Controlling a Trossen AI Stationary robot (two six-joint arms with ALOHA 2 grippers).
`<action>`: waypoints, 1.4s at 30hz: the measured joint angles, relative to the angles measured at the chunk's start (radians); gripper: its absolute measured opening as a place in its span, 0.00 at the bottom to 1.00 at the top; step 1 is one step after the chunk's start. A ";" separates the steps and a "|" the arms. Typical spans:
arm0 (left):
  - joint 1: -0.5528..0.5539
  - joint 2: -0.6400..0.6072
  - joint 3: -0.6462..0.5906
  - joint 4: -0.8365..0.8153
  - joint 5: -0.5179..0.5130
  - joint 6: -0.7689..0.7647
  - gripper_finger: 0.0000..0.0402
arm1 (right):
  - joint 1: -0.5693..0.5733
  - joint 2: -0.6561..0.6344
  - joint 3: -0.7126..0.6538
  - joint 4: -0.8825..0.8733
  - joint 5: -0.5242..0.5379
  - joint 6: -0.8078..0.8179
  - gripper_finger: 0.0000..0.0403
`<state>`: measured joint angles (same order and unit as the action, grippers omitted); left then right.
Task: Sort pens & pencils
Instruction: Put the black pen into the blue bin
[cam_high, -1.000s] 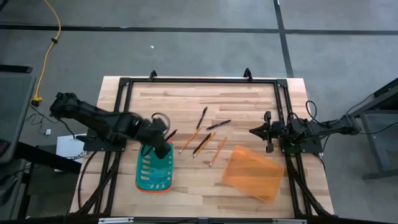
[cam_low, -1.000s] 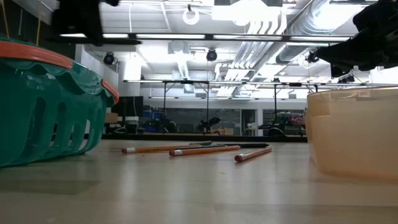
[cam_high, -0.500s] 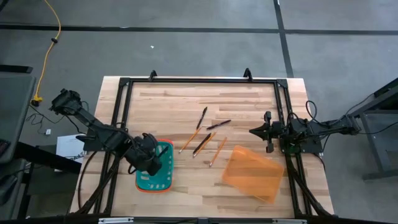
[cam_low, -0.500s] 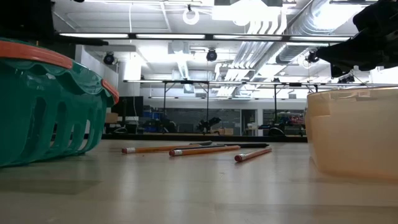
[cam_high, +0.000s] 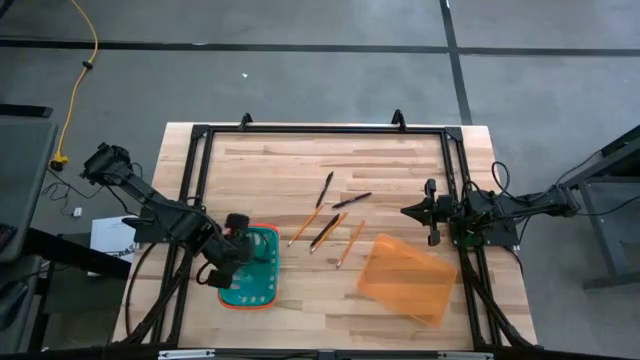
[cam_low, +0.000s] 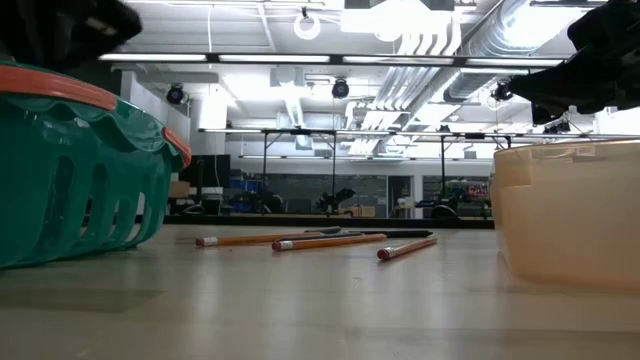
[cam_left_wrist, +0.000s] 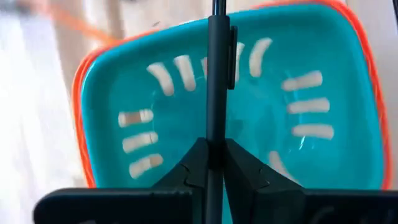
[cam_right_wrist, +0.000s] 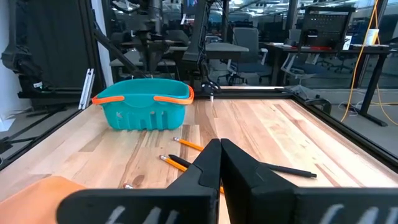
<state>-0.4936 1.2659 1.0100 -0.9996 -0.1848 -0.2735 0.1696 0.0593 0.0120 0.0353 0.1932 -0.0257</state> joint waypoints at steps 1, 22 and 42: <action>-0.010 0.013 0.011 0.000 -0.013 0.069 0.05 | 0.000 0.000 0.000 0.000 0.000 0.000 0.00; -0.097 0.237 0.054 -0.111 -0.231 0.661 0.05 | 0.000 0.000 0.000 0.000 0.005 0.000 0.00; -0.074 0.307 -0.031 0.042 -0.059 0.660 0.05 | 0.000 0.020 0.000 0.000 0.003 0.000 0.00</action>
<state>-0.5678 1.5732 0.9788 -0.9572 -0.2443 0.3865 0.1699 0.0789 0.0120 0.0349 0.1963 -0.0257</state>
